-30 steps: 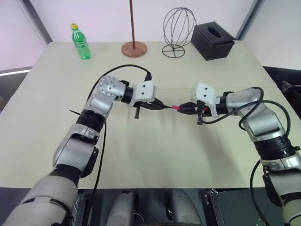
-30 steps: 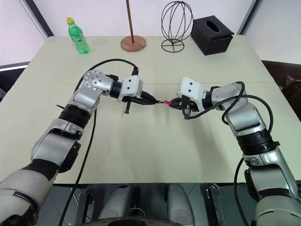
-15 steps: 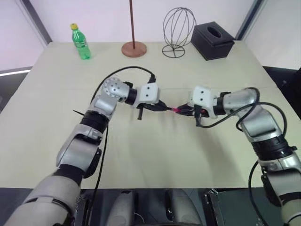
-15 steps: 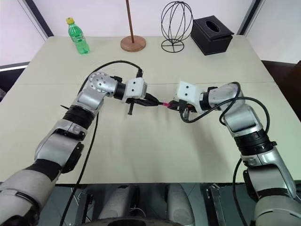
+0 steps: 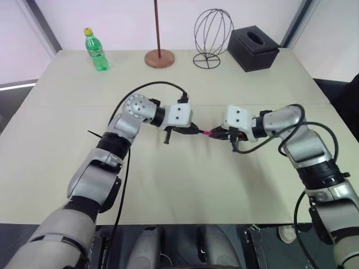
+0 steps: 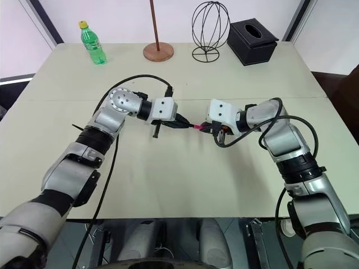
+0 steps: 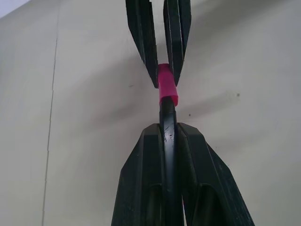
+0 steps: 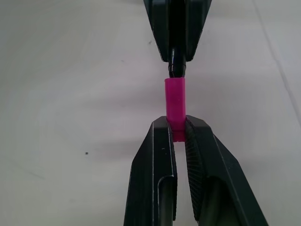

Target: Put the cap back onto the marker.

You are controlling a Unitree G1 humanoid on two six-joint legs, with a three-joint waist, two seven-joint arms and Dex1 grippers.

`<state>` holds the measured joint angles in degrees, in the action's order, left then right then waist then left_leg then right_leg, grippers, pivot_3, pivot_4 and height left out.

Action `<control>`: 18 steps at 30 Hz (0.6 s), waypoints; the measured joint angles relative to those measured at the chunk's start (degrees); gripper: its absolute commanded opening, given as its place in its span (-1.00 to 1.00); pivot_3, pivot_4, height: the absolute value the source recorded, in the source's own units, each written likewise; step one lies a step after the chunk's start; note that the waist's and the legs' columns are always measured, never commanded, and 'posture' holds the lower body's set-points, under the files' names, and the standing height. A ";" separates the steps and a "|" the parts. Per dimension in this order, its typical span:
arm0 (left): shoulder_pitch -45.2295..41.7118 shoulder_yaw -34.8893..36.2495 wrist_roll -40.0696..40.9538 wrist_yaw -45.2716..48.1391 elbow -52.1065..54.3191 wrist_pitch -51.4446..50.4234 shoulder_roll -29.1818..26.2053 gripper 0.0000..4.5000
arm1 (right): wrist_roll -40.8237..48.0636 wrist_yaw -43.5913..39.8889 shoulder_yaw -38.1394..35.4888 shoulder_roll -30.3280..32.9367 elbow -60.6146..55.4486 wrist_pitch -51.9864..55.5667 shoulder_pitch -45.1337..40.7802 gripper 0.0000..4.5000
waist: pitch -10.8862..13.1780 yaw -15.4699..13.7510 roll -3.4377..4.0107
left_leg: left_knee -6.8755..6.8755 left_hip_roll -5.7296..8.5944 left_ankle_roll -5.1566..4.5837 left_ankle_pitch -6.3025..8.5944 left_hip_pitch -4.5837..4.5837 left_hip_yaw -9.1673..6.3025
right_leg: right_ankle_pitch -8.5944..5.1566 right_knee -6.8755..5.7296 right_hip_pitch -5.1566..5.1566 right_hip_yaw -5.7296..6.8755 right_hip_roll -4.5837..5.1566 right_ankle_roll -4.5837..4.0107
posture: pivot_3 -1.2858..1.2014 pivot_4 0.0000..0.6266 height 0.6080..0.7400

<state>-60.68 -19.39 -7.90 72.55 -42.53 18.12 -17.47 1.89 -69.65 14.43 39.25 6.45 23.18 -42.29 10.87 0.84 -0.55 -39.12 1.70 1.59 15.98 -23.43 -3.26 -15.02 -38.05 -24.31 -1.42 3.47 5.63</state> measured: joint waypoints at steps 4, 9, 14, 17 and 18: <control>-0.01 -0.75 -2.00 -1.88 0.45 1.01 0.03 -1.00 | 0.93 -1.31 0.13 -1.56 3.27 4.93 -2.60 -0.98 | 0.00 -0.03 0.00 | 0.01 0.00 0.00 0.00 0.00 -0.01 | 0.00 0.00 -0.01 0.00 0.00 0.00 | 0.03 -0.52 1.00; 0.00 -0.83 -2.77 -2.48 0.76 0.21 0.16 -1.00 | 0.51 -1.84 0.76 -2.18 5.18 5.28 -4.01 -0.98 | 0.00 -0.02 0.00 | 0.01 0.01 0.00 0.00 0.00 0.00 | 0.00 0.00 -0.01 0.00 0.00 0.00 | 0.03 -0.52 1.00; 0.88 -0.12 -1.80 1.28 2.78 -5.31 0.22 -1.00 | -0.92 -2.43 1.90 -2.71 5.51 2.90 -4.33 -0.98 | -0.01 0.06 0.01 | 0.01 0.02 0.00 0.00 0.00 0.00 | 0.00 -0.01 -0.01 0.01 0.00 0.00 | 0.03 -0.52 1.00; 2.31 0.76 -0.47 3.82 4.47 -10.11 0.20 -1.00 | -2.14 -3.01 3.50 -2.74 5.17 0.45 -4.33 -0.98 | 0.00 0.22 0.01 | 0.01 0.01 0.00 0.00 0.00 -0.01 | 0.00 -0.02 -0.02 0.01 -0.01 0.00 | 0.03 -0.52 1.00; 2.51 1.05 -0.21 4.34 4.78 -11.22 0.19 -1.00 | -2.40 -3.06 3.77 -2.75 4.89 0.08 -4.33 -0.98 | 0.00 0.22 0.01 | 0.01 0.01 0.00 0.00 0.00 -0.01 | 0.00 -0.02 -0.02 0.01 -0.01 0.00 | 0.03 -0.52 1.00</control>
<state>-58.17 -18.34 -8.11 76.90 -37.75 6.90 -17.28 -0.51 -72.71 18.20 36.50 11.34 23.27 -46.62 10.86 1.05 -0.54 -39.11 1.71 1.59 15.98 -23.43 -3.27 -15.02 -38.07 -24.33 -1.41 3.46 5.63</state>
